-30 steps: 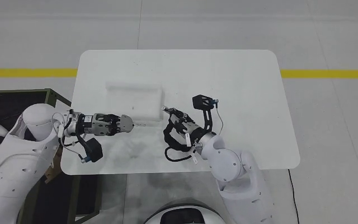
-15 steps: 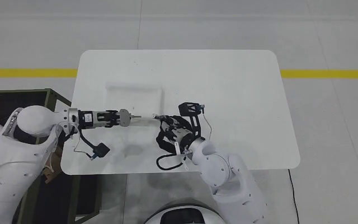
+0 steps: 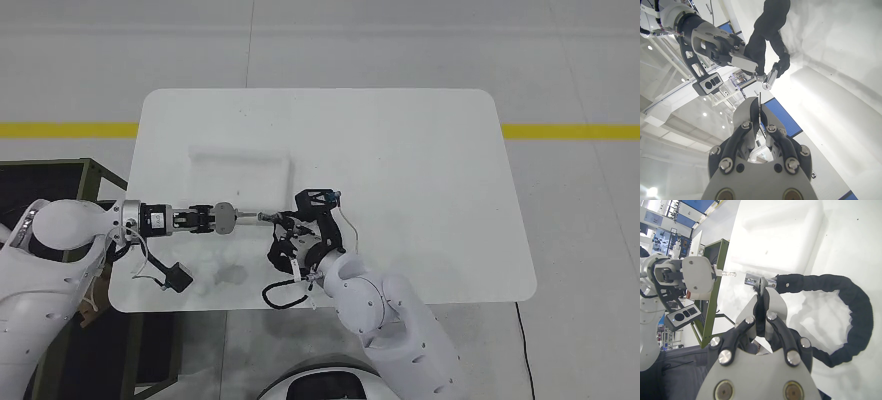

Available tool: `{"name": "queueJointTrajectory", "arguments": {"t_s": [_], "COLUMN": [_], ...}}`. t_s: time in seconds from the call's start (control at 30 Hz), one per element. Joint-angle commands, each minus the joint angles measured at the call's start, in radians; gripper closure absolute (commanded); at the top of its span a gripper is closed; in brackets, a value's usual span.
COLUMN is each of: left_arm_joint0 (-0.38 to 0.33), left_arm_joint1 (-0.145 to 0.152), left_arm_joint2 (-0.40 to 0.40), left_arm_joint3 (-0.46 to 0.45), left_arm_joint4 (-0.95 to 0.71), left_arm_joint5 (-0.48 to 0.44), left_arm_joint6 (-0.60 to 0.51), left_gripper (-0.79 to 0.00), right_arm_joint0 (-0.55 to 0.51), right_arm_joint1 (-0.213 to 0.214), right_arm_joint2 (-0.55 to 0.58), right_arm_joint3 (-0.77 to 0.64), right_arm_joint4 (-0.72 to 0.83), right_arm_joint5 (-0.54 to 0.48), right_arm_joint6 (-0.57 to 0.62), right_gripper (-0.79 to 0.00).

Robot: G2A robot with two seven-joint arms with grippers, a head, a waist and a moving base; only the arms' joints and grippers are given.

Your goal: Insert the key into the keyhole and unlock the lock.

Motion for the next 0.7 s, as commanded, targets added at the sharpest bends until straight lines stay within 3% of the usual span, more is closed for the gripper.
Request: {"name": "queueJointTrajectory", "arguments": {"t_s": [0.0,0.67], "left_arm_joint0": [0.0,-0.019], "left_arm_joint1": [0.002,0.002], "left_arm_joint2": [0.0,0.023], "left_arm_joint3": [-0.012,-0.036], "left_arm_joint4": [0.026,0.045], "left_arm_joint5": [-0.006,-0.114], "left_arm_joint6": [0.022,0.02], "left_gripper": [0.0,0.0], "right_arm_joint0": [-0.003,-0.027], "right_arm_joint1": [0.002,0.012], "right_arm_joint2": [0.004,0.008], "right_arm_joint3": [0.0,0.002], "right_arm_joint4": [-0.007,-0.015], "right_arm_joint5": [0.0,-0.044], "right_arm_joint6": [0.002,-0.012], "right_gripper": [0.0,0.0]}}
